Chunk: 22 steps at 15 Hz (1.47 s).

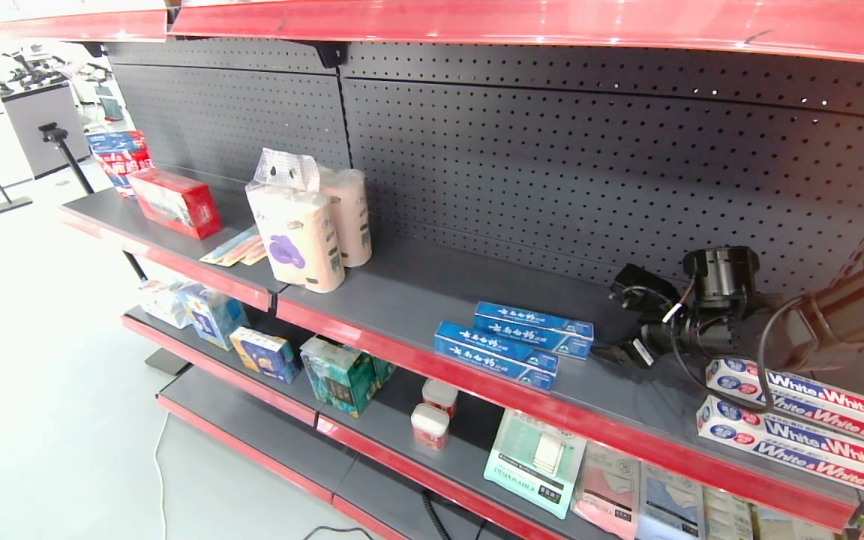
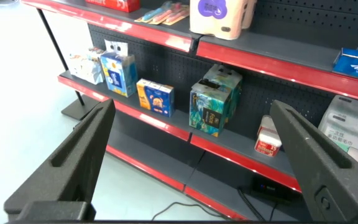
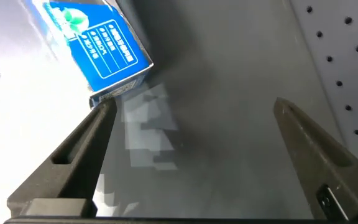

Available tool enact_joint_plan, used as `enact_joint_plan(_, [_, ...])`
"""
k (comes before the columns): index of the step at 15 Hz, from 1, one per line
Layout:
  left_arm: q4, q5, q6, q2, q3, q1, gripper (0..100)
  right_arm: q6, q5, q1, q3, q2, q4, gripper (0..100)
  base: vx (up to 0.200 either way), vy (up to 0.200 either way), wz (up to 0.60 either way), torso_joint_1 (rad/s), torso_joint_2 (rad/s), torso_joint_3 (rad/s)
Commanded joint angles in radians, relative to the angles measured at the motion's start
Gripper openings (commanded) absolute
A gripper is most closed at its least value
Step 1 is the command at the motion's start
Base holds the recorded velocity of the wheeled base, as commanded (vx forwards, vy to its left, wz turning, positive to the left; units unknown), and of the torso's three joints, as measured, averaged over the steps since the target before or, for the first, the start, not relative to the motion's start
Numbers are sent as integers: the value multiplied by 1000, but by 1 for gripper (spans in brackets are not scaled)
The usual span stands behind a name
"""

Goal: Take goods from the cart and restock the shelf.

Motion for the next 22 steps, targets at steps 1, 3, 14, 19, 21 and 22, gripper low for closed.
enact_joint_plan(1, [0, 1, 0, 0, 0, 0, 100, 4, 1, 10, -2, -4, -1, 100, 0, 0, 0, 0, 0, 0])
enact_joint_plan(3, [0, 1, 0, 0, 0, 0, 100, 7, 1, 18, 1, -6, -1, 100, 0, 0, 0, 0, 0, 0])
enact_joint_plan(14, [0, 1, 0, 0, 0, 0, 100, 33, -10, -13, 18, -52, 1, 100, 0, 0, 0, 0, 0, 0])
enact_joint_plan(19, [0, 1, 0, 0, 0, 0, 100, 263, -99, -57, 140, -284, 1, 100, 0, 0, 0, 0, 0, 0])
enact_joint_plan(21, [0, 1, 0, 0, 0, 0, 100, 340, -119, -62, 223, -408, -1, 100, 0, 0, 0, 0, 0, 0])
enact_joint_plan(22, [0, 1, 0, 0, 0, 0, 100, 358, -121, -70, 266, -481, -1, 100, 0, 0, 0, 0, 0, 0])
